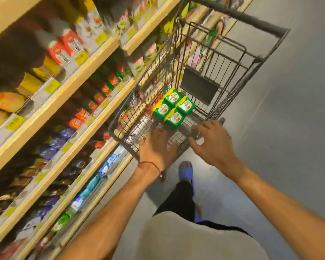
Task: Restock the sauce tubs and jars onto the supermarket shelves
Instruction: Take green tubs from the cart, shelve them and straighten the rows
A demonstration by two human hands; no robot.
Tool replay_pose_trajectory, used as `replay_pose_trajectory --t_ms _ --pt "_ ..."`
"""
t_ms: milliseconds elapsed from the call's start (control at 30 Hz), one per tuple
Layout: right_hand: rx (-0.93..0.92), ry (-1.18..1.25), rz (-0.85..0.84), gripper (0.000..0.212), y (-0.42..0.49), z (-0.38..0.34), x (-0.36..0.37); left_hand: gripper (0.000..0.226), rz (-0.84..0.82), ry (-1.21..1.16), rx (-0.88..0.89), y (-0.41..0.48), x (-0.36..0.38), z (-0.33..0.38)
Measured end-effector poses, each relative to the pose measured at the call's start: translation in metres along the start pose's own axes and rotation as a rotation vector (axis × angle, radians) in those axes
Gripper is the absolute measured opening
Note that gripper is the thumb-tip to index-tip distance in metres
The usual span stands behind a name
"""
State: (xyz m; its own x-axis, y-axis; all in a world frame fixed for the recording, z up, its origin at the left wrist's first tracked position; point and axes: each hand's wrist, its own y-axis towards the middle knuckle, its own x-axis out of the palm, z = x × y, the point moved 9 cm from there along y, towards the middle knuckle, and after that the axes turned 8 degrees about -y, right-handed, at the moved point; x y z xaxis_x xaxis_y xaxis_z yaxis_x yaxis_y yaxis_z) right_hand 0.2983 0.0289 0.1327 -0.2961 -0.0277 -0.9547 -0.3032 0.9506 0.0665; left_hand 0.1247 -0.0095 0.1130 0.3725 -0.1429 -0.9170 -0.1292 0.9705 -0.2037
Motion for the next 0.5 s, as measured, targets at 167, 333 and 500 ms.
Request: replay_pose_trajectory --t_ms 167,333,500 --pt "-0.045 -0.042 -0.086 0.043 0.095 0.034 0.031 0.056 -0.075 -0.005 -0.083 0.084 0.036 -0.001" --pt "-0.139 -0.093 -0.279 0.054 0.169 0.061 0.079 0.068 -0.181 -0.058 -0.237 0.152 0.067 -0.007" --pt "-0.218 -0.129 -0.413 0.042 0.223 0.077 0.121 0.052 -0.127 -0.160 -0.324 0.196 0.090 -0.015"
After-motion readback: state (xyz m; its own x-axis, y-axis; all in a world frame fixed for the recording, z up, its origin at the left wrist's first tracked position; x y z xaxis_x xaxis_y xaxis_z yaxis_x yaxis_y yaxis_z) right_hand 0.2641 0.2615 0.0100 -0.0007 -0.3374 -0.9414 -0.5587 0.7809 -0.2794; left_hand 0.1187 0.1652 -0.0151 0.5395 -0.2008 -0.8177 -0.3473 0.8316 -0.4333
